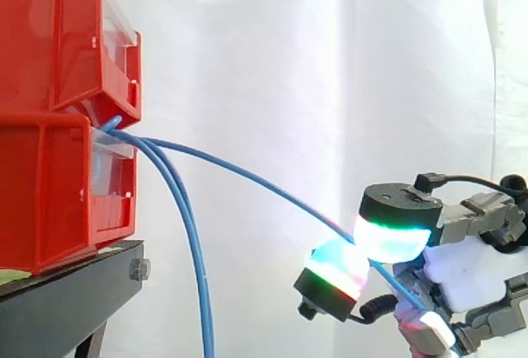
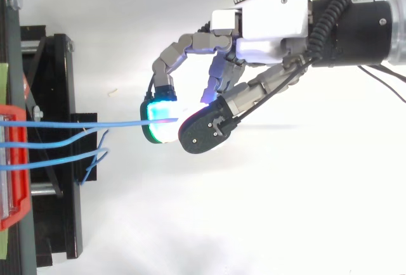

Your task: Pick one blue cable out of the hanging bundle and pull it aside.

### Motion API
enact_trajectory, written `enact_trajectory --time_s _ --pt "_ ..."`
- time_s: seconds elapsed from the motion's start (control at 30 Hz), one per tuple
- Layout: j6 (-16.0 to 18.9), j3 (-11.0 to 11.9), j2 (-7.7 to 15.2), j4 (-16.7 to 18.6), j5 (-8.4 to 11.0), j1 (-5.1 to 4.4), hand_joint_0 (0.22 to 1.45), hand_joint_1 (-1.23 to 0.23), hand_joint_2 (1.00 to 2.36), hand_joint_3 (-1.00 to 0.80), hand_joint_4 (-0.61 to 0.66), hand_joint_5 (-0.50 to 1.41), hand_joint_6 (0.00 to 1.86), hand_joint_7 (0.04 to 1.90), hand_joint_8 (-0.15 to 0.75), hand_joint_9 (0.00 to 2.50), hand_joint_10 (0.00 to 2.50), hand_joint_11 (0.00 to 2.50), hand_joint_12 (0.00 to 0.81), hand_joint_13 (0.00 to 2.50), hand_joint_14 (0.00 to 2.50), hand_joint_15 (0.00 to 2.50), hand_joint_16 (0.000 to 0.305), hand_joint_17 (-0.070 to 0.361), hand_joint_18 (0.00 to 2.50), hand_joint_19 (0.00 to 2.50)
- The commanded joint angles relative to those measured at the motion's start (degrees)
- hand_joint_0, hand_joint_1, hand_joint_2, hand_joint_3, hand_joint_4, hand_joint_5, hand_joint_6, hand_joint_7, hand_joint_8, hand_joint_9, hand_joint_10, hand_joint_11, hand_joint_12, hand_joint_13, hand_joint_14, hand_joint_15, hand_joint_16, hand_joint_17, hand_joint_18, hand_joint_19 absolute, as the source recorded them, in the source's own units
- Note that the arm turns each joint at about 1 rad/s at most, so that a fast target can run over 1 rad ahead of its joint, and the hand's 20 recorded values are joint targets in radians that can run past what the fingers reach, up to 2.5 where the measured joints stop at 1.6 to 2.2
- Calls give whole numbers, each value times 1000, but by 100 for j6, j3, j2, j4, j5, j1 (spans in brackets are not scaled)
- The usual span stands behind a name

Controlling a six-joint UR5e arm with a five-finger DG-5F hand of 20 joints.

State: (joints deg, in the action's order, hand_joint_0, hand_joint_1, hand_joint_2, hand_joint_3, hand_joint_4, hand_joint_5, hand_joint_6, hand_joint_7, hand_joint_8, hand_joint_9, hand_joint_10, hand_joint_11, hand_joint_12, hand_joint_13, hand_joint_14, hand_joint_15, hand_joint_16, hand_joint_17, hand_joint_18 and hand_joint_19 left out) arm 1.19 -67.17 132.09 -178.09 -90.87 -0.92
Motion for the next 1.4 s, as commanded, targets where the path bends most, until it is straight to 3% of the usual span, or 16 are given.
enact_trajectory --time_s 0.0,0.5,0.67,0.77,1.0,1.37 --pt "4 2 -7 2 -1 13 532 -778 1215 -27 -264 -9 883 1067 313 1277 15 479 374 1143 19 563 64 145 1060 453" --pt "-58 2 -7 -15 -18 31 519 -749 1266 -63 -261 -10 876 1076 314 1281 15 480 376 1134 18 559 65 146 1047 457" --pt "-198 11 -78 -42 -203 66 518 -748 1271 -63 -256 -11 876 1078 315 1278 18 472 380 1131 20 561 65 147 1038 457" --pt "-480 11 -183 -156 -273 92 517 -747 1282 -70 -260 -11 875 1080 309 1257 17 466 385 1123 18 562 65 147 1029 451" --pt "-603 11 -218 -472 -317 163 515 -740 1295 -76 -270 -12 874 1071 317 1097 12 399 392 1043 19 540 65 147 951 437" --pt "-655 11 -218 -341 -300 154 514 -734 1301 -72 -267 -12 872 1079 315 1065 14 376 391 1028 19 538 65 147 926 444"
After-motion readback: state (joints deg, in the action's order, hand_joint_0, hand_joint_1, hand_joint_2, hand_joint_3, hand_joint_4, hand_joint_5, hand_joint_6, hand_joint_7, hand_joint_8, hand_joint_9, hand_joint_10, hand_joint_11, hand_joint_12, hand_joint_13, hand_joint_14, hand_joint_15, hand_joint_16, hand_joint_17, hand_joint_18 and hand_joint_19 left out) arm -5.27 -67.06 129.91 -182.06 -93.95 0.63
